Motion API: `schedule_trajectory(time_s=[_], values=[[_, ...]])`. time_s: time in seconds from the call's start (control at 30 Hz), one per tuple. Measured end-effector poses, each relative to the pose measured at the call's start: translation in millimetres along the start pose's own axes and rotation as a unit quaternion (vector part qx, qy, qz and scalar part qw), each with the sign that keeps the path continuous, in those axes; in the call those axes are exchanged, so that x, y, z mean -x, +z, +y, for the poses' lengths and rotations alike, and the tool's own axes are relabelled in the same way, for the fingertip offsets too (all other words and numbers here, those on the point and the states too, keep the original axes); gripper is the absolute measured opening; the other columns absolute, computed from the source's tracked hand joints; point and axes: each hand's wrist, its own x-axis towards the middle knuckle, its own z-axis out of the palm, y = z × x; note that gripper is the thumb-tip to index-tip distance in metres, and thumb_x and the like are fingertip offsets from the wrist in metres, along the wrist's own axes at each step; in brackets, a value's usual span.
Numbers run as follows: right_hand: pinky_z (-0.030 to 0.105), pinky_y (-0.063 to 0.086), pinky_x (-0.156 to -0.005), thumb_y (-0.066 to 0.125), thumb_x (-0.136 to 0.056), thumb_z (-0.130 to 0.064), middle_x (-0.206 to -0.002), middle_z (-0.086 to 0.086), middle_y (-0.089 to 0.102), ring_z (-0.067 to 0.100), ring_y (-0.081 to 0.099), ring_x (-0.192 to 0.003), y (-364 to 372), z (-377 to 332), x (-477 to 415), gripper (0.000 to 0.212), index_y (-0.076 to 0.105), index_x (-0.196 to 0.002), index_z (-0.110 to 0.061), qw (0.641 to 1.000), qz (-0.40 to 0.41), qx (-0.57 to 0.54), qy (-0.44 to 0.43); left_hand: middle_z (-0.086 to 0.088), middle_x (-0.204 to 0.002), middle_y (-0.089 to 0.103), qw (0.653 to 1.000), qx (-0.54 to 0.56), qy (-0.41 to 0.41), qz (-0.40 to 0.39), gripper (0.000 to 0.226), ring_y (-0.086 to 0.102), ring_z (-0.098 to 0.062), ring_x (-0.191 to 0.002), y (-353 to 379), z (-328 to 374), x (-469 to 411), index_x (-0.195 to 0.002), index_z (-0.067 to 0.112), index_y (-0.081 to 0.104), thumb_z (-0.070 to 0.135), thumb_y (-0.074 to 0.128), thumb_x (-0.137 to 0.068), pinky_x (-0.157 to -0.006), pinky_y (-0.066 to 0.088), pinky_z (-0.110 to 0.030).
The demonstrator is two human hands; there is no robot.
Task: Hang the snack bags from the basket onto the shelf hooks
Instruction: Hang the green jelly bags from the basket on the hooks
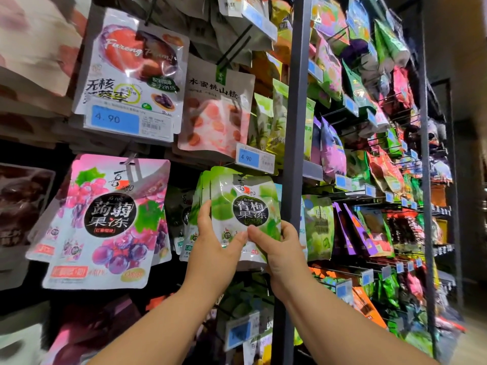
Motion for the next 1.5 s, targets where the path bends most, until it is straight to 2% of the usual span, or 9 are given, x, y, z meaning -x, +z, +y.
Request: schedule_trajectory(time_s=[0.13, 0.27, 0.47, 0.67, 0.87, 1.07, 1.2, 1.3, 1.5], values=[[0.055, 0.051, -0.099, 0.093, -0.055, -0.036, -0.113, 0.007, 0.072, 0.029, 0.07, -0.104, 8, 0, -1, 0.091, 0.049, -0.132, -0.015, 1.0, 0.01, 0.016, 0.016, 0.022, -0.133, 0.038, 1.0, -0.016, 0.004, -0.012, 0.074, 0.038, 0.001, -0.117, -1, -1, -2, -0.151, 0.042, 0.017, 0.032, 0.063, -0.094, -0.077, 0.034, -0.009], [0.046, 0.049, -0.1, 0.084, -0.075, -0.037, -0.112, 0.001, 0.065, 0.02, 0.064, -0.103, 10, -1, -4, 0.055, 0.054, -0.117, -0.02, 0.998, -0.006, 0.045, 0.04, 0.018, -0.148, 0.037, 0.999, -0.028, -0.009, -0.031, 0.074, 0.036, -0.007, -0.136, -4, -4, -1, -0.15, 0.041, 0.025, 0.042, 0.067, -0.089, -0.096, 0.031, -0.021], [0.045, 0.046, -0.101, 0.053, -0.093, -0.059, -0.128, -0.01, 0.046, 0.016, 0.048, -0.114, 16, 9, -15, 0.063, 0.038, -0.145, -0.026, 0.988, 0.022, 0.147, 0.049, 0.021, -0.138, 0.038, 0.997, -0.055, -0.021, -0.041, 0.084, 0.031, 0.006, -0.12, -9, -20, -1, -0.15, 0.042, 0.024, 0.03, 0.075, -0.085, -0.094, 0.029, -0.017], [0.049, 0.048, -0.101, 0.056, -0.09, -0.059, -0.132, 0.003, 0.057, 0.023, 0.056, -0.114, 29, 19, -31, 0.063, 0.043, -0.14, -0.023, 0.98, 0.043, 0.192, 0.042, 0.009, -0.156, 0.034, 0.995, -0.082, -0.043, -0.026, 0.088, 0.034, -0.013, -0.142, -8, -37, -18, -0.151, 0.045, 0.021, 0.03, 0.076, -0.084, -0.1, 0.035, -0.027], [0.047, 0.039, -0.11, 0.055, -0.095, -0.052, -0.153, 0.005, 0.04, 0.029, 0.042, -0.136, 30, 33, -41, 0.067, 0.032, -0.151, -0.025, 0.976, 0.043, 0.203, 0.062, 0.005, -0.156, 0.034, 0.994, -0.089, -0.056, -0.013, 0.089, 0.035, -0.015, -0.141, -8, -58, -24, -0.151, 0.046, 0.02, 0.031, 0.076, -0.084, -0.097, 0.035, -0.028], [0.05, 0.049, -0.101, 0.061, -0.084, -0.063, -0.138, 0.002, 0.055, 0.028, 0.056, -0.121, 29, 36, -31, 0.071, 0.044, -0.141, -0.024, 0.969, 0.05, 0.235, 0.054, 0.006, -0.156, 0.032, 0.995, -0.083, -0.051, 0.011, 0.086, 0.034, -0.014, -0.141, -6, -61, -14, -0.153, 0.042, 0.018, 0.033, 0.072, -0.087, -0.098, 0.03, -0.024], [0.047, 0.059, -0.084, 0.067, -0.089, -0.048, -0.104, -0.003, 0.062, 0.024, 0.064, -0.103, 20, 33, -24, 0.035, 0.053, -0.108, -0.022, 0.966, 0.032, 0.243, 0.077, 0.004, -0.155, 0.033, 0.995, -0.075, -0.064, 0.031, 0.083, 0.036, -0.015, -0.139, -3, -61, -1, -0.154, 0.036, 0.019, 0.033, 0.07, -0.089, -0.096, 0.029, -0.022], [0.042, 0.062, -0.073, 0.068, -0.089, -0.046, -0.11, 0.002, 0.063, 0.025, 0.068, -0.095, 11, 33, -15, 0.044, 0.053, -0.116, -0.016, 0.956, 0.021, 0.276, 0.093, 0.005, -0.153, 0.035, 0.994, -0.07, -0.064, 0.055, 0.082, 0.039, -0.015, -0.135, 2, -60, 11, -0.154, 0.031, 0.02, 0.031, 0.07, -0.089, -0.096, 0.032, -0.022], [0.046, 0.06, -0.076, 0.066, -0.086, -0.056, -0.102, 0.007, 0.067, 0.022, 0.072, -0.065, -16, 24, 21, 0.047, 0.048, -0.11, -0.019, 0.92, 0.021, 0.382, 0.083, -0.005, -0.128, 0.049, 0.982, 0.018, -0.144, 0.123, 0.078, 0.068, -0.028, -0.092, 17, -53, 42, -0.144, 0.033, 0.02, 0.026, 0.072, -0.087, -0.089, 0.054, -0.05]])
